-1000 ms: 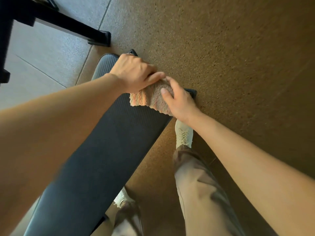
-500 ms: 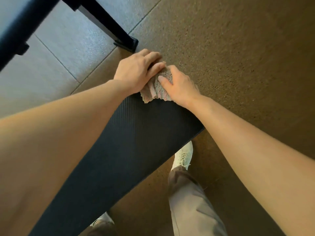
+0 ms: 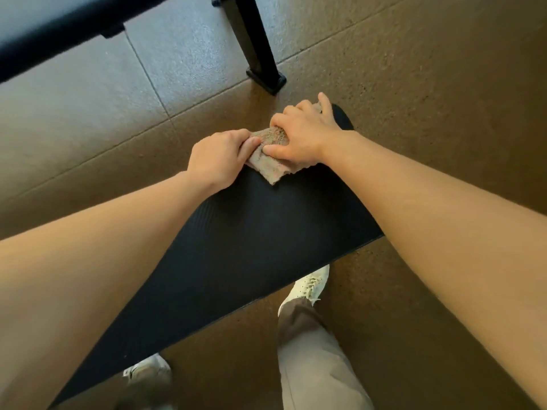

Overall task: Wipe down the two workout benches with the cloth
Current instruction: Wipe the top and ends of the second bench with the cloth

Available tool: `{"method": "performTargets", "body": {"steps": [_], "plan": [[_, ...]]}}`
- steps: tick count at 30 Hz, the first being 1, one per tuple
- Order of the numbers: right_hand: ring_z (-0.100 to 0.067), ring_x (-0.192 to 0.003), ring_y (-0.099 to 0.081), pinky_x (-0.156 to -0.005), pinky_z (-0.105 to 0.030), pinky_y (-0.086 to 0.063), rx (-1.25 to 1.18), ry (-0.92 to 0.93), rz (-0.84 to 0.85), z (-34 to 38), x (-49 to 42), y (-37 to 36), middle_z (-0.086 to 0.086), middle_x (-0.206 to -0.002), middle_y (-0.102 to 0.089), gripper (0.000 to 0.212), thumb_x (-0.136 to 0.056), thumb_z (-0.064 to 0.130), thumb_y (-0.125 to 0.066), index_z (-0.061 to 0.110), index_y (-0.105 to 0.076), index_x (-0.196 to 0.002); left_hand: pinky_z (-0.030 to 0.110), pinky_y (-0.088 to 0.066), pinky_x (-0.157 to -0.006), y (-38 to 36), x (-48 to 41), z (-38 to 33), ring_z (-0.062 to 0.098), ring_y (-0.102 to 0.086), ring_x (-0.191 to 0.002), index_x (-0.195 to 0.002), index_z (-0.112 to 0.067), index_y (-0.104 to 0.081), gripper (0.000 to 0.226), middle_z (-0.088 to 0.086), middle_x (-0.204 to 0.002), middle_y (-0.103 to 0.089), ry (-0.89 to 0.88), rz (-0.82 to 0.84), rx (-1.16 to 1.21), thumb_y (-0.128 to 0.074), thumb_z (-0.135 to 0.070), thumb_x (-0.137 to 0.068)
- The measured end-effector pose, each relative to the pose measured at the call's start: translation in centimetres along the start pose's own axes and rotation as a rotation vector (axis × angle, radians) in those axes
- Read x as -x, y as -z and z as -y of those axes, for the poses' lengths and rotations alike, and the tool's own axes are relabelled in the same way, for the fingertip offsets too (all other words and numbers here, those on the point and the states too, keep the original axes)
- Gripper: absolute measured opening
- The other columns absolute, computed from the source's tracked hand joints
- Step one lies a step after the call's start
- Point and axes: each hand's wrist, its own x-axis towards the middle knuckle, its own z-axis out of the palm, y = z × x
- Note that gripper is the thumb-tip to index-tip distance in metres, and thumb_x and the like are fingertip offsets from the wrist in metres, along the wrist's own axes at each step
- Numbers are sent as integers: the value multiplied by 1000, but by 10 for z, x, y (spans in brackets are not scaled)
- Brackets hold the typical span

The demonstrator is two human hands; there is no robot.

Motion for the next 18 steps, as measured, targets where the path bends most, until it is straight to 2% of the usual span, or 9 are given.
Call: {"method": "performTargets", "body": {"steps": [7, 10, 13, 18], "plan": [[-36, -140, -41, -125, -58, -4, 115, 47, 7, 71, 0, -15, -10, -140, -55, 69, -96, 74, -33, 24, -50, -141, 42, -46, -78, 9, 44, 54, 29, -65, -105, -119, -23, -67, 42, 3, -111, -71, -28, -37, -90, -33, -47, -109], [-36, -137, -43, -123, -54, -14, 155, 86, 30, 107, -1, -21, -11, -140, -54, 69, -97, 73, -33, 23, -48, -142, 43, -47, -79, 13, 68, 83, 29, -64, -107, -121, -23, -68, 42, 3, -113, -71, -3, -37, -111, -35, -46, -109], [-35, -131, -48, -113, -50, -30, 206, 145, 51, 159, -2, -29, -10, -138, -56, 66, -98, 71, -35, 22, -49, -139, 41, -46, -76, 16, 101, 119, 28, -65, -108, -121, -24, -68, 42, 2, -114, -70, 72, -41, -126, -34, -46, -110], [-35, -131, -48, -110, -51, -32, 208, 198, 88, 253, -6, -48, -8, -141, -56, 64, -99, 70, -35, 22, -47, -141, 43, -47, -80, 20, 166, 188, 29, -64, -109, -122, -24, -67, 43, 3, -118, -70, 165, -40, -196, -31, -44, -111]]}}
